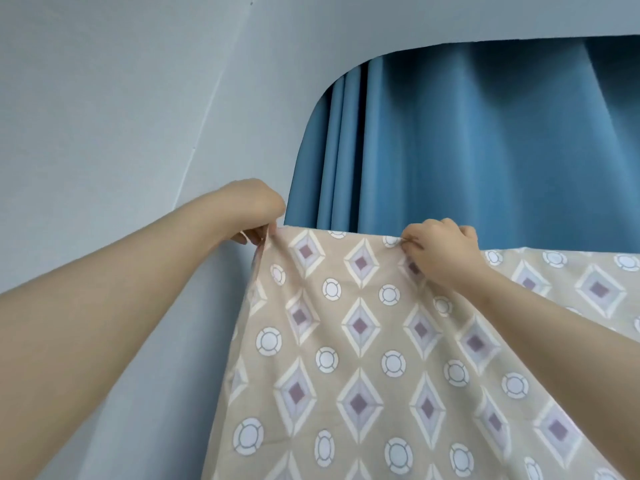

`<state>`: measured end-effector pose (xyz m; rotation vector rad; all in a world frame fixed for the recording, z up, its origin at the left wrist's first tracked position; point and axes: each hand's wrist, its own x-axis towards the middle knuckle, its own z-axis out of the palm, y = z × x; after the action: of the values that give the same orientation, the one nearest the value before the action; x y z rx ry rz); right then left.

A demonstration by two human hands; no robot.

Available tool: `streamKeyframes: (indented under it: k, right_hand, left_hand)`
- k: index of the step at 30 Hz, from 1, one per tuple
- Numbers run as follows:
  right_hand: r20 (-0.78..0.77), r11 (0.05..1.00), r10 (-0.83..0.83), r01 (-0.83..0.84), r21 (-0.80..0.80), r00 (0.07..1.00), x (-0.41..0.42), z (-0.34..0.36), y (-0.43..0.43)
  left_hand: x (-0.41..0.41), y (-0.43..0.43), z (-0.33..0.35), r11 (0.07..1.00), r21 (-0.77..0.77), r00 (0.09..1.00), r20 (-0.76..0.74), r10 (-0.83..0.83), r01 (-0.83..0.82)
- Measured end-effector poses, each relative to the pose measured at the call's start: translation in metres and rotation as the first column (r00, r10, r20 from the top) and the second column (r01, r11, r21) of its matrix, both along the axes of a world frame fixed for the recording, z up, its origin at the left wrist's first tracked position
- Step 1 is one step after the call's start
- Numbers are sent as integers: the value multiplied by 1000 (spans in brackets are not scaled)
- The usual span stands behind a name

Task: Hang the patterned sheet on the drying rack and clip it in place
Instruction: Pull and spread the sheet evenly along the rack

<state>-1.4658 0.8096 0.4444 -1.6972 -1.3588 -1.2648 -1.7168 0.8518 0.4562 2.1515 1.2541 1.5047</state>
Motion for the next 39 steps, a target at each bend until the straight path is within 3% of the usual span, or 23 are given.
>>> streamKeyframes:
  k: [3,5,6,8,11,13,15,19,21,23,25,26,28,29,30,33,37,39]
  right_hand:
    - [10,998,56,-56,-15,998,-2,0,7]
    - [-10,994,105,-105,-40,994,-2,-1,8]
    - [-15,991,123,-123,-52,992,-1,-1,7]
    - [-2,987,148,-148,-70,989,3,-2,5]
    - [57,985,154,-149,-88,986,8,-4,5]
    - [77,983,161,-152,-107,984,11,-5,8]
    - [88,977,184,-172,-126,979,13,-8,11]
    - [146,971,214,-193,-142,966,16,-10,10]
    - [141,975,200,-183,-129,970,22,-9,7]
    - [130,991,82,-67,-117,988,34,-4,3]
    - [78,988,-95,103,-111,992,50,1,-5]
    - [40,979,-171,174,-108,984,58,3,-9]
    - [-20,954,-272,267,-133,962,72,5,-17]
    - [-30,944,-297,289,-158,954,77,5,-22]
    - [-32,937,-310,300,-177,950,81,4,-24]
    - [-29,938,-325,319,-138,945,89,2,-28]
    - [-132,933,-353,337,-125,926,102,8,-38]
    - [-192,942,-331,311,-125,924,112,10,-43]
  left_hand:
    - [7,1,-8,919,270,890,-280,360,-287]
    - [16,7,-12,804,457,791,-291,539,-380]
    - [19,12,-14,778,509,792,-267,549,-368]
    - [26,24,-15,836,482,883,-231,410,-262]
    - [36,25,-18,993,118,975,-224,1,26]
    - [44,24,-20,991,-49,943,-307,-132,123]
    - [52,31,-20,998,-22,892,-447,-65,61]
    - [65,46,-22,941,291,777,-546,311,-172]
    - [73,54,-25,876,406,769,-462,442,-260]
    - [84,64,-25,876,384,824,-365,433,-290]
    - [91,72,-22,968,172,965,-160,208,-181]
    - [95,74,-20,1000,1,999,52,-4,3]
    - [101,71,-20,874,-200,811,505,-294,442]
    - [103,69,-21,812,-188,720,599,-350,552]
    - [107,68,-22,797,-166,695,611,-379,581]
    - [119,68,-24,862,-71,739,552,-385,502]
    - [133,75,-22,908,47,677,651,-343,415]
    - [136,78,-24,919,-6,713,633,-301,394]
